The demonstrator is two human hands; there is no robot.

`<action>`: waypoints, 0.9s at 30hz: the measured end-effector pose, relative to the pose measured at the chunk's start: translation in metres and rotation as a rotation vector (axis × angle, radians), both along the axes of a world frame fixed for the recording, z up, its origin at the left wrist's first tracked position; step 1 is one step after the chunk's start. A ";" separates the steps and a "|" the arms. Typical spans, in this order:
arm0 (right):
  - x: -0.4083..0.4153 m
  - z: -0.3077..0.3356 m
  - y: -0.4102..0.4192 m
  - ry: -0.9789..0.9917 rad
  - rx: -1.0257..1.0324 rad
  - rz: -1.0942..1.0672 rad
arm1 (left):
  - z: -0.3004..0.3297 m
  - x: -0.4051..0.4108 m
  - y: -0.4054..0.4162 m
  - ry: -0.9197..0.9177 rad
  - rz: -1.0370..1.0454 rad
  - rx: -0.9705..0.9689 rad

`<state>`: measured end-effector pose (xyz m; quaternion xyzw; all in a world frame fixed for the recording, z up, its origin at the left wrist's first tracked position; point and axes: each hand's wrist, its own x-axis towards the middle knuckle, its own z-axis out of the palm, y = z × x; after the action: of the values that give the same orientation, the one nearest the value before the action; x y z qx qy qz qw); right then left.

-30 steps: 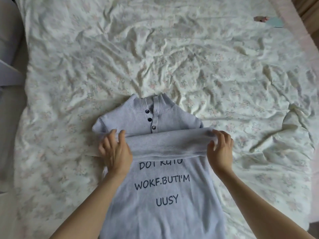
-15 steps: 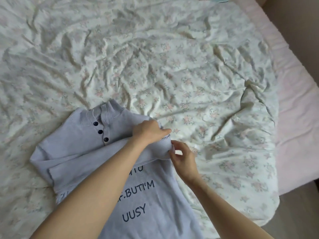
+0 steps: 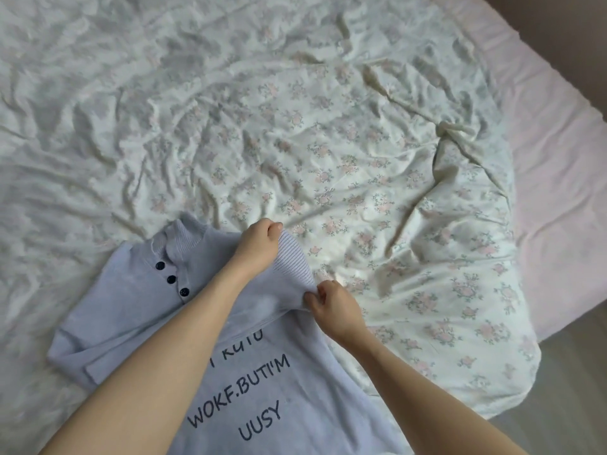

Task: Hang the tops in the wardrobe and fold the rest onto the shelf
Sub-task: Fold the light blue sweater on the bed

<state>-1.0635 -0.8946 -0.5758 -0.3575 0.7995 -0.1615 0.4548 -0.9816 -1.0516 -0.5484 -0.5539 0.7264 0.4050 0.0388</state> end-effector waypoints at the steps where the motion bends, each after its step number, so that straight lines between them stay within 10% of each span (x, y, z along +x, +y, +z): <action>1: -0.002 -0.002 0.002 0.033 0.051 0.014 | -0.002 -0.001 -0.001 -0.004 0.024 -0.038; 8: -0.001 0.006 0.022 0.305 -0.234 -0.147 | 0.002 -0.004 -0.008 0.074 0.165 -0.314; 14: 0.020 0.011 -0.003 0.533 -0.589 0.446 | 0.004 0.077 0.057 -0.006 0.030 -0.654; 18: 0.027 0.002 -0.018 0.579 -0.333 0.843 | -0.022 0.142 0.091 -0.343 -0.161 -0.457; 22: 0.025 -0.024 -0.023 0.594 -0.135 0.960 | -0.041 0.191 0.090 -0.655 0.092 -0.119; 27: 0.044 -0.025 -0.024 0.594 -0.145 0.977 | -0.028 0.223 0.083 -0.618 0.110 -0.340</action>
<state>-1.0194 -0.9181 -0.6009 -0.7455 0.6220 0.1203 0.2071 -0.7582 -0.9688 -0.5766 -0.6869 0.7065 0.0933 0.1423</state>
